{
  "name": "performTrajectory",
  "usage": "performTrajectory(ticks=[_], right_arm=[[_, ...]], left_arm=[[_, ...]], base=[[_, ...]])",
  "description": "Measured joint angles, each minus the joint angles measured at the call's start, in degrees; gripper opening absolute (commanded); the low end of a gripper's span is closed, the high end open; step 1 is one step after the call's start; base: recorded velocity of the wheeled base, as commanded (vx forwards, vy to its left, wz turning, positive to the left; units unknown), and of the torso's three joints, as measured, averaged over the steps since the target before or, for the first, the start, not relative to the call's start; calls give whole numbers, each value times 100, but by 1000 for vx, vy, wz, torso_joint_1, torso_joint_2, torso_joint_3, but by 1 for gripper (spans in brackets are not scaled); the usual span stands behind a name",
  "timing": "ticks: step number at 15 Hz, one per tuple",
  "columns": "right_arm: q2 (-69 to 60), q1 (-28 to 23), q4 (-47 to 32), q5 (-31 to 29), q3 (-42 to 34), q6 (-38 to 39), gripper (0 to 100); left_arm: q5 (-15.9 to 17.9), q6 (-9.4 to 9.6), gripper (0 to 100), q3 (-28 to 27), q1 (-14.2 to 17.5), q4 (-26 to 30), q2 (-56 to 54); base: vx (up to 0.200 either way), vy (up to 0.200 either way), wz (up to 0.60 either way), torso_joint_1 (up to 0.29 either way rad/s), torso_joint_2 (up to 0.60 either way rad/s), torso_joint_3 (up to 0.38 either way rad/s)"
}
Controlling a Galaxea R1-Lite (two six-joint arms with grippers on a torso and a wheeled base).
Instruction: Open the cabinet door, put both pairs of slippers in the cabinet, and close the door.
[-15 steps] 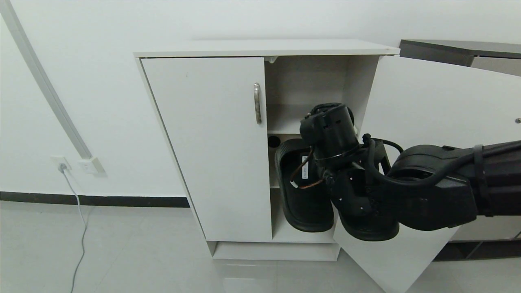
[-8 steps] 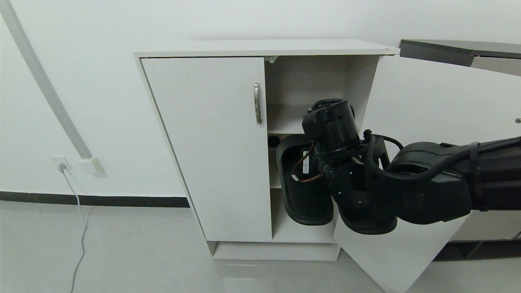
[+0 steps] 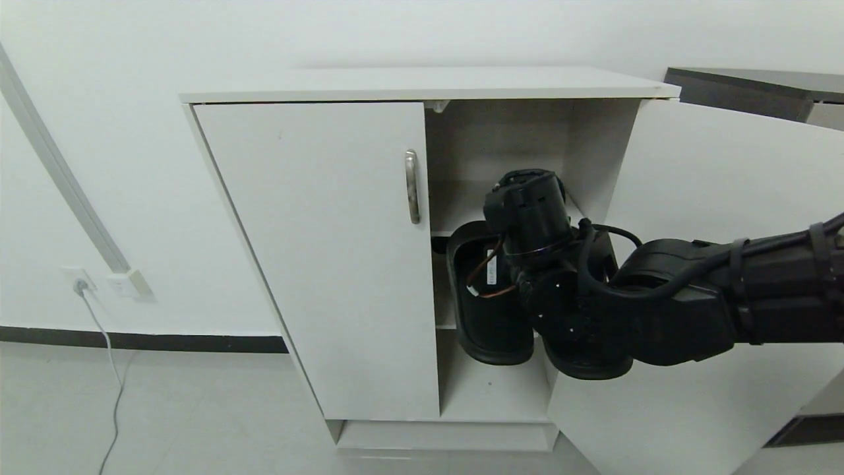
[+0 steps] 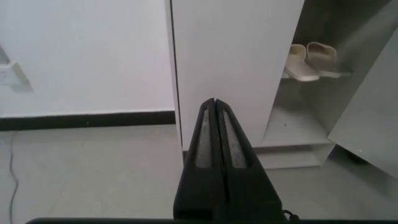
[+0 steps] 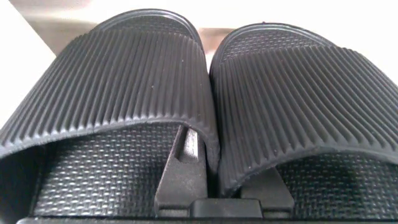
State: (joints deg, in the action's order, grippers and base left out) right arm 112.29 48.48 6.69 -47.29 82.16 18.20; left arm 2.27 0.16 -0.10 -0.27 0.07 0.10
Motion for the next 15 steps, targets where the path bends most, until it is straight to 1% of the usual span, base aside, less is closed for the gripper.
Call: performTrajectory(ticks=[8, 10, 13, 15], right_arm=[[22, -28, 211, 0, -9, -160, 0], [23, -41, 252, 27, 2, -173, 0], [130, -212, 263, 76, 226, -200, 0], [271, -384, 255, 271, 468, -208, 0]], left_arm=[[0, 2, 0, 0, 0, -2, 0], [2, 2, 0, 0, 0, 0, 0], [2, 2, 0, 0, 2, -5, 0], [2, 2, 0, 0, 0, -2, 0]], base=[[200, 0, 0, 5, 2, 0], [0, 0, 0, 0, 0, 0], [0, 0, 0, 0, 0, 0], [0, 0, 0, 0, 0, 0]])
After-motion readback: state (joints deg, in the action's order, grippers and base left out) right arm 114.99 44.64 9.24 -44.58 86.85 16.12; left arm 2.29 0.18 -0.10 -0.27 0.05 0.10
